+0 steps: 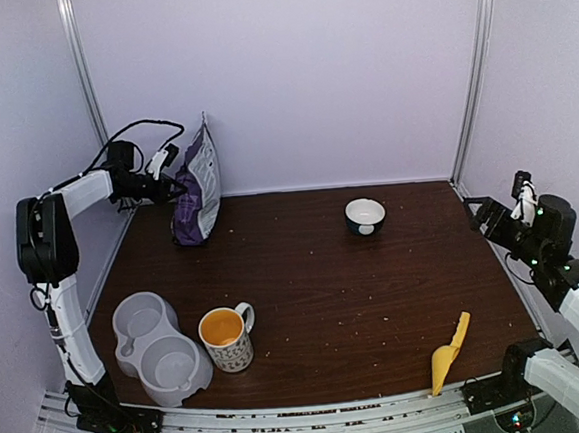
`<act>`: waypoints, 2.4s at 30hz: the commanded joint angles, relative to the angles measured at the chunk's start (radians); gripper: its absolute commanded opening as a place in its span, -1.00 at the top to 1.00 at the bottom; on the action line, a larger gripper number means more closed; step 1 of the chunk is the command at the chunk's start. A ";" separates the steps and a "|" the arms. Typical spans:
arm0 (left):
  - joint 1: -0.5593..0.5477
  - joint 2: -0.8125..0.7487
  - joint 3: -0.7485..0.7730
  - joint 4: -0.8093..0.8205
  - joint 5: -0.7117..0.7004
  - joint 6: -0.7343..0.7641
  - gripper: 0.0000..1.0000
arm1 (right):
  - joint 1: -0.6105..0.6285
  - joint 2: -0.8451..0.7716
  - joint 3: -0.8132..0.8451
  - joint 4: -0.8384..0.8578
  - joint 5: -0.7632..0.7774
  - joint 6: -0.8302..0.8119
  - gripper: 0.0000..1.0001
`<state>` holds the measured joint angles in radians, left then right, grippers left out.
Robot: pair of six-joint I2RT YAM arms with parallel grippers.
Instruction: Serve the pet food
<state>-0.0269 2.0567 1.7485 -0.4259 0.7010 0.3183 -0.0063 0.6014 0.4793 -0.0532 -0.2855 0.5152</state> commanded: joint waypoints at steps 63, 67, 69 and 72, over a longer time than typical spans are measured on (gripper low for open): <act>0.086 -0.254 0.090 -0.184 -0.214 -0.139 -0.54 | 0.850 1.385 1.294 -0.039 0.268 -0.270 -0.84; 0.008 -0.292 0.219 -0.320 -0.402 -0.254 -0.54 | 0.851 1.318 1.229 -0.053 0.307 -0.249 -0.85; -0.037 -0.282 0.309 -0.410 -0.449 -0.319 -0.54 | 0.849 1.273 1.182 -0.052 0.327 -0.246 -0.86; -0.094 -0.260 0.393 -0.499 -0.576 -0.449 -0.37 | 0.841 1.203 1.114 -0.058 0.358 -0.239 -0.87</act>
<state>-0.0528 1.7924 2.0426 -0.7788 0.3298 0.0635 0.8394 1.8988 1.6619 -0.1085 0.0044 0.2546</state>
